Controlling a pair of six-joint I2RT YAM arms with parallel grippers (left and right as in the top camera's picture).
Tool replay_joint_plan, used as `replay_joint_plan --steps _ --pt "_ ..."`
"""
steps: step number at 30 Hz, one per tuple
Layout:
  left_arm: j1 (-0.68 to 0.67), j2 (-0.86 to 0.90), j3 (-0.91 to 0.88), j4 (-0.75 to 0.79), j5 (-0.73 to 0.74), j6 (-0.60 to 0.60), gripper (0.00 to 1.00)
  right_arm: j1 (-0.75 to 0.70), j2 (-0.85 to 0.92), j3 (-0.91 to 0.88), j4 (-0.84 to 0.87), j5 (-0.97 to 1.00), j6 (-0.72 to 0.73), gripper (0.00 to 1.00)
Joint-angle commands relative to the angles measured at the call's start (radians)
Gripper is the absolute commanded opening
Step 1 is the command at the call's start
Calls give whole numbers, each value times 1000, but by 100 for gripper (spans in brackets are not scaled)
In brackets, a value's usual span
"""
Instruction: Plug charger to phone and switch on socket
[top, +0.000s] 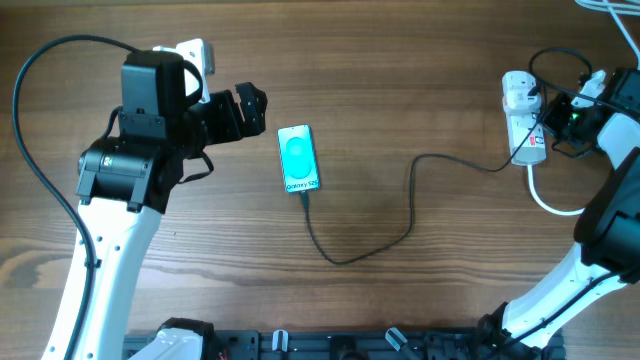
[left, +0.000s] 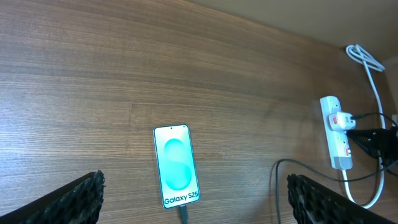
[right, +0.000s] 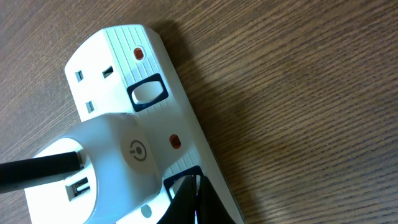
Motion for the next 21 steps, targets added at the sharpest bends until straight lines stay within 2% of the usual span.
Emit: replay_joint_plan --steps 1,21 --pt "4 -2 3 3 -9 2 100 27 26 14 -10 -27 -43 4" --pt "4 -2 3 2 -9 2 100 33 32 8 -41 -31 -39 4"
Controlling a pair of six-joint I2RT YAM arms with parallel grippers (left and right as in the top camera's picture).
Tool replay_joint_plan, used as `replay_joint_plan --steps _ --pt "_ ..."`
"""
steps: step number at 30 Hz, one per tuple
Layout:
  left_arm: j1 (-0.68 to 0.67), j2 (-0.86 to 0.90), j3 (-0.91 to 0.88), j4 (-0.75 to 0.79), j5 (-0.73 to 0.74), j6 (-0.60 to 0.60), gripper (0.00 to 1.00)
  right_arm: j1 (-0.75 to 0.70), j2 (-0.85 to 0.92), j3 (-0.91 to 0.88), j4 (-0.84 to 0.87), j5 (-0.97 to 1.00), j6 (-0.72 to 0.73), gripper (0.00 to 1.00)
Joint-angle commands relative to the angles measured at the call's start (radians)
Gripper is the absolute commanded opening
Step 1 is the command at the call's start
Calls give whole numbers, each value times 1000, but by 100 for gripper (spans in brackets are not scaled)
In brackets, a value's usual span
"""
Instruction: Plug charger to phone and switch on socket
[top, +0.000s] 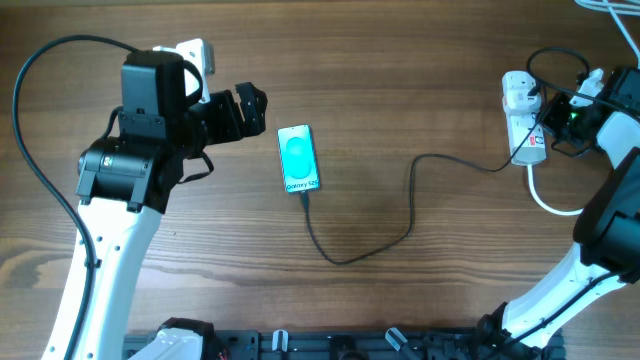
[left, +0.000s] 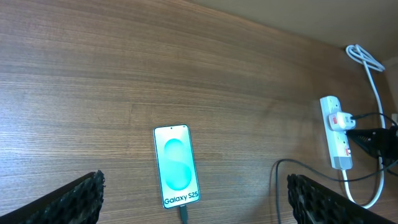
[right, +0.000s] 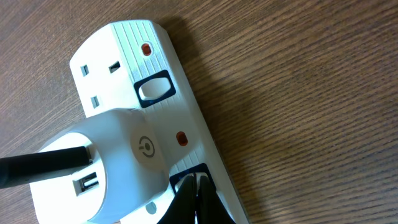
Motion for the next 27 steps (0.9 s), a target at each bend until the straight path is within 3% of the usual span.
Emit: replay_joint_plan --steps 1,11,17,22,27 --pt "4 -2 3 2 -9 2 100 27 32 0 -22 -31 -18 4" --pt "4 -2 3 2 -9 2 100 59 32 0 -37 -8 -9 4" --pt "4 -2 3 2 -9 2 100 36 25 4 -69 84 171 4" --pt "4 -2 3 2 -9 2 100 -6 -107 5 -137 37 156 4" --pt "4 -2 3 2 -9 2 100 -7 -347 5 -237 36 92 4"
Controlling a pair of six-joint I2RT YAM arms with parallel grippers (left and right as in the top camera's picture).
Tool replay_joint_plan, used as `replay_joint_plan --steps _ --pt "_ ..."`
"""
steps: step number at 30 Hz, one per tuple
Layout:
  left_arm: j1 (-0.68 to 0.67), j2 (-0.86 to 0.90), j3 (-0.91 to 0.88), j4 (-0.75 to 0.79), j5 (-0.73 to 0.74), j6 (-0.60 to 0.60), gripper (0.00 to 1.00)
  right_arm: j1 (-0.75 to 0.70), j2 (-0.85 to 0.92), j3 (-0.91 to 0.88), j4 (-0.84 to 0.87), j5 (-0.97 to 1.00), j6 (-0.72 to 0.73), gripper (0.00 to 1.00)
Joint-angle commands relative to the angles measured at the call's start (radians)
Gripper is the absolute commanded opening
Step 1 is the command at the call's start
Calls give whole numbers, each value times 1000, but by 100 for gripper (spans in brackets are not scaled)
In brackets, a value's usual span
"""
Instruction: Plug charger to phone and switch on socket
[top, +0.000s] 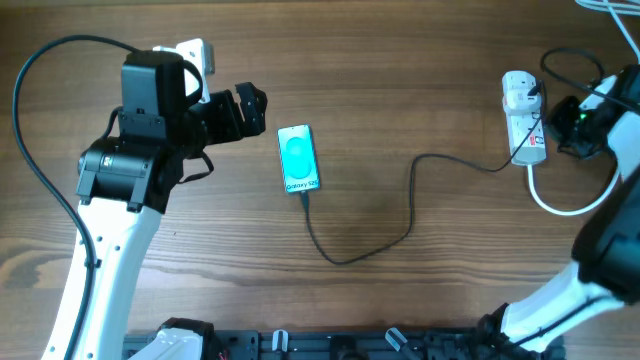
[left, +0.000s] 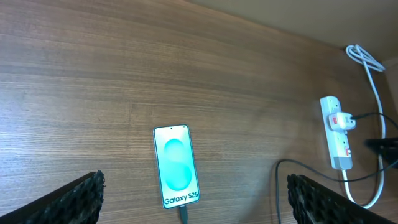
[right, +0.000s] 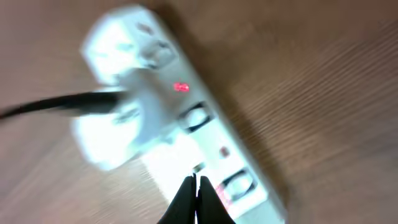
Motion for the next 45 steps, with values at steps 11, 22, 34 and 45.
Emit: replay_joint_plan --steps 11,22,34,45 --pt "4 -2 3 2 -9 2 100 27 -558 7 -254 -146 -227 4" --pt "4 -2 3 2 -9 2 100 322 -889 7 -439 -163 -281 4" --pt "4 -2 3 2 -9 2 100 358 -938 6 -572 -108 -223 100" --pt "4 -2 3 2 -9 2 100 358 -805 6 -544 -48 -233 100"
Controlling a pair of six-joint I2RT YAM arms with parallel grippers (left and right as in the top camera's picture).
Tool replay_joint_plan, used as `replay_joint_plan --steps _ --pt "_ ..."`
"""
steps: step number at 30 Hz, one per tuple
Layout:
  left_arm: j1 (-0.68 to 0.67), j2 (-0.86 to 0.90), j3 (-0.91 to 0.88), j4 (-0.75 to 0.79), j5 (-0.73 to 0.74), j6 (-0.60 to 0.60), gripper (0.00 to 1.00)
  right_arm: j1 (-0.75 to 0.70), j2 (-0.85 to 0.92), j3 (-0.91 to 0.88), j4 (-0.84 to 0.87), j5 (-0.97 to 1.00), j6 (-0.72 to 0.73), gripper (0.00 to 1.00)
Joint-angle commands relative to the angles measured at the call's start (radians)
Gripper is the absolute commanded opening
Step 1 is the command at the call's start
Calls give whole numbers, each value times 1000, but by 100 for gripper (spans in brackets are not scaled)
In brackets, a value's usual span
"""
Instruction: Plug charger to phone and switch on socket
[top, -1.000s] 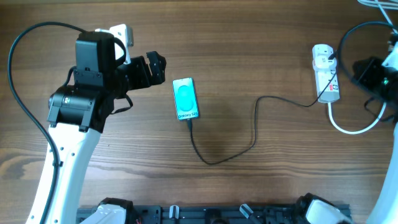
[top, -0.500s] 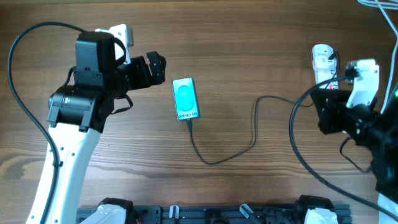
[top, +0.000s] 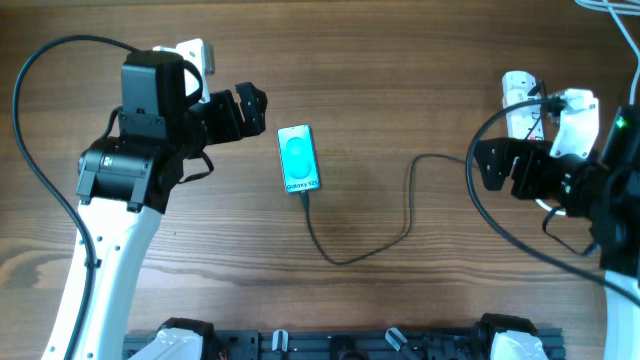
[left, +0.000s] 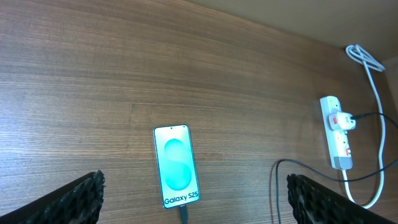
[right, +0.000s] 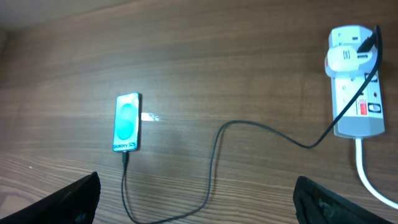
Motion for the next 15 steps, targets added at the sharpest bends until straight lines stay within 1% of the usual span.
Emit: replay_joint_plan --steps 1,4,6,9,11,15 --pt "4 -3 3 3 -9 2 100 4 43 6 27 25 4 100" --pt "4 -3 3 2 -9 2 100 4 69 6 66 24 -3 100" --pt "4 -3 3 2 -9 2 100 4 69 2 90 17 -33 100" --pt "4 -3 3 2 -9 2 100 5 40 -6 126 27 -48 100" --pt "4 -3 3 2 -9 2 100 5 -32 -70 214 45 -48 100" --pt "4 -3 3 2 -9 2 100 5 -219 -291 420 52 -47 100"
